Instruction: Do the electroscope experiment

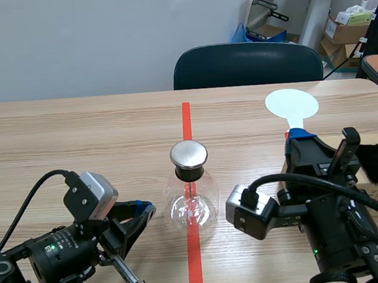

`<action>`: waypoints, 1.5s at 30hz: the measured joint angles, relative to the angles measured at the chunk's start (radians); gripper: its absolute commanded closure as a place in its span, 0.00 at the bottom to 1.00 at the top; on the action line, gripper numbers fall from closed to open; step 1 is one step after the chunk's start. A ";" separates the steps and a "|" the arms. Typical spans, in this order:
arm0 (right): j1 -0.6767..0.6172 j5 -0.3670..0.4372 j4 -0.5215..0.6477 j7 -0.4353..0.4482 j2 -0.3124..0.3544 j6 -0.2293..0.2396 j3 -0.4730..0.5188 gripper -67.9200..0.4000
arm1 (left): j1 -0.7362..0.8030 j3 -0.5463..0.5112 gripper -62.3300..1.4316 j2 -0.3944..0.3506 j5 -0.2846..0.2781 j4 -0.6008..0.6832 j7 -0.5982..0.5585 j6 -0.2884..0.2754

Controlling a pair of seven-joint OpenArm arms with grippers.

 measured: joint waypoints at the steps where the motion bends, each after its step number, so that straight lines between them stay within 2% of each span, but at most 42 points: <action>1: 0.000 0.000 0.000 0.008 0.000 0.000 0.000 0.97 | 0.000 0.000 0.91 0.000 0.000 0.000 0.000 0.000; 12: -0.028 0.000 0.000 0.206 0.000 0.000 0.000 0.97 | 0.000 0.000 0.91 0.000 0.000 0.000 0.000 0.000; 30: -0.027 0.000 0.000 0.597 0.006 -0.004 0.000 0.97 | 0.000 0.000 0.91 0.000 0.000 0.000 0.000 0.000; 35: -0.027 0.000 0.000 0.633 0.006 -0.004 0.000 0.97 | 0.000 0.000 0.91 0.000 0.000 0.000 0.000 0.000; 45: -0.027 0.000 0.000 0.632 0.006 -0.004 0.000 0.97 | 0.000 0.000 0.91 0.000 0.000 0.000 0.000 0.000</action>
